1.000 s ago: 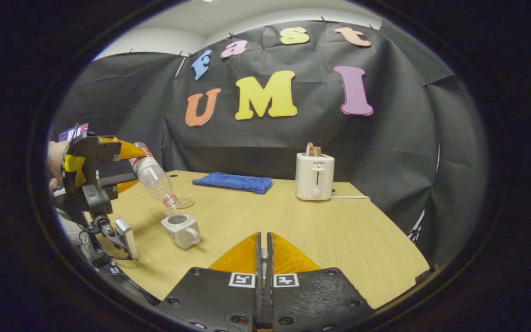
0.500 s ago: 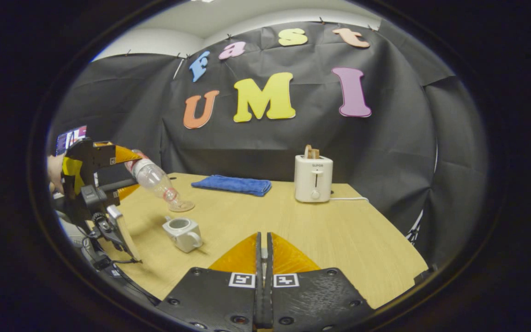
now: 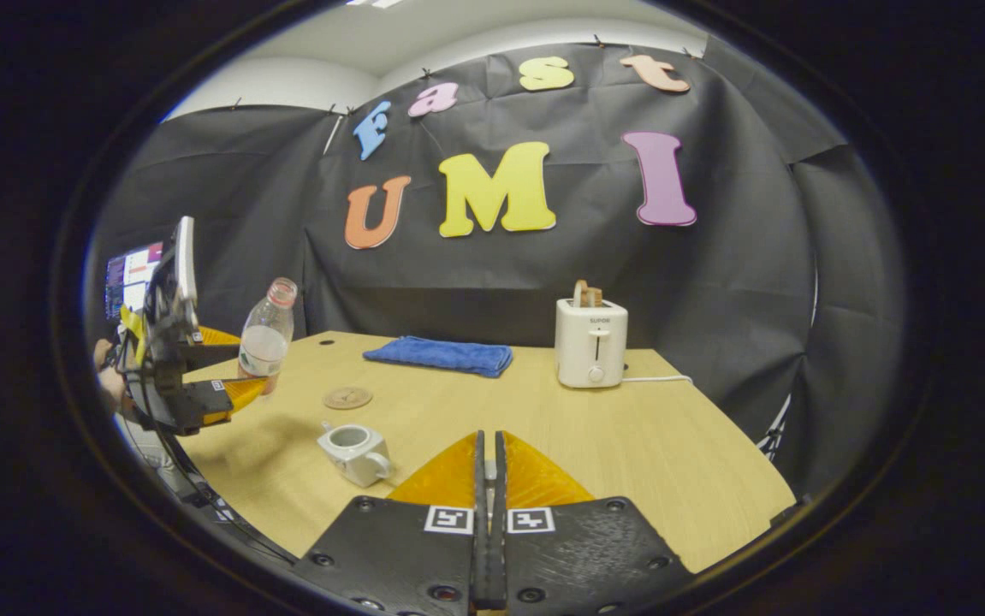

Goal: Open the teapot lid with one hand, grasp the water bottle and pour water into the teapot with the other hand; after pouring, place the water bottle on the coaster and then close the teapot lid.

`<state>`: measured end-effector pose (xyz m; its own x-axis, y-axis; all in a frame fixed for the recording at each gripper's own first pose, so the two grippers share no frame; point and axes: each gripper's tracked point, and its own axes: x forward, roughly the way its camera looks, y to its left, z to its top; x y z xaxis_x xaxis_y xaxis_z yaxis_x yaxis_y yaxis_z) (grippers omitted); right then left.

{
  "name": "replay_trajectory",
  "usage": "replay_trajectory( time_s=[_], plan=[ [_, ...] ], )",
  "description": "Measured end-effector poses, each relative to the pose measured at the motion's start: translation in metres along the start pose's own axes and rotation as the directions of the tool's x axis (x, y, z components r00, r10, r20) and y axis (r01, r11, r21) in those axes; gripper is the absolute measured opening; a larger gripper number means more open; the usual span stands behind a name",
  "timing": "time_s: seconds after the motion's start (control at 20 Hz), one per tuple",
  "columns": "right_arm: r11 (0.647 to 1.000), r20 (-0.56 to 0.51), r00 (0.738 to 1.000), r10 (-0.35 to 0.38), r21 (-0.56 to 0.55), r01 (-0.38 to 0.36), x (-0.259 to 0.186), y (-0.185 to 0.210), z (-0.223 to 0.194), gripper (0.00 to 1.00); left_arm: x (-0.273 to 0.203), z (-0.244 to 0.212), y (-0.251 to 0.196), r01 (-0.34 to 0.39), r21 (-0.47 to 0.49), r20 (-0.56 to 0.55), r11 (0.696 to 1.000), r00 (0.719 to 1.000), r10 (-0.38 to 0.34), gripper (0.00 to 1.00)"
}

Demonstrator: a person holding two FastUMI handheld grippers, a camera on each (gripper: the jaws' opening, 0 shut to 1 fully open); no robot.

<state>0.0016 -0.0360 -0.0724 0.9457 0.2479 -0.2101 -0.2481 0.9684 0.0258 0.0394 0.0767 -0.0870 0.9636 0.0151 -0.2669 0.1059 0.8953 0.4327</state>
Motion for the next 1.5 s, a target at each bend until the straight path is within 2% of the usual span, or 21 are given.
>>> replay_trajectory(
  time_s=[0.1, 0.2, 0.45, 0.6, 0.75, 0.9, 1.05, 1.5],
  plan=[
    [1.000, 0.002, 1.000, 0.003, -0.008, -0.003, 0.000, 0.004, 0.002, 0.00, 0.002, 0.008, -0.004, 0.040, -0.217, 0.032, 0.975, 0.999, -0.034, 0.71],
    [1.000, 0.002, 1.000, 0.006, -0.014, -0.006, 0.000, 0.009, 0.003, 0.00, 0.003, 0.025, 0.002, 0.061, -0.365, 0.097, 0.929, 0.995, -0.027, 0.72],
    [1.000, 0.001, 1.000, 0.007, -0.011, -0.007, 0.000, 0.012, 0.003, 0.00, 0.041, 0.052, 0.026, 0.096, -0.509, 0.152, 0.855, 0.988, -0.020, 0.72],
    [1.000, -0.003, 1.000, 0.001, -0.011, -0.001, 0.001, 0.010, 0.002, 0.00, 0.076, 0.056, 0.040, 0.083, -0.514, 0.169, 0.854, 0.986, 0.006, 0.72],
    [1.000, -0.006, 1.000, -0.020, -0.018, 0.020, 0.000, 0.003, 0.001, 0.00, 0.114, 0.042, 0.027, 0.110, -0.525, 0.148, 0.844, 0.988, -0.037, 0.72],
    [0.999, -0.006, 0.999, -0.044, -0.010, 0.044, -0.002, -0.003, 0.001, 0.00, 0.140, 0.013, 0.020, 0.087, -0.522, 0.068, 0.849, 0.996, -0.060, 0.73],
    [0.998, -0.014, 0.998, -0.057, -0.001, 0.057, -0.005, -0.014, -0.006, 0.00, 0.146, 0.008, 0.018, 0.090, -0.539, 0.061, 0.837, 0.996, -0.068, 0.73],
    [0.999, -0.021, 0.999, -0.041, -0.004, 0.041, -0.004, -0.006, -0.009, 0.00, 0.148, 0.003, 0.008, 0.100, -0.507, 0.049, 0.856, 0.995, -0.087, 0.76]
  ],
)
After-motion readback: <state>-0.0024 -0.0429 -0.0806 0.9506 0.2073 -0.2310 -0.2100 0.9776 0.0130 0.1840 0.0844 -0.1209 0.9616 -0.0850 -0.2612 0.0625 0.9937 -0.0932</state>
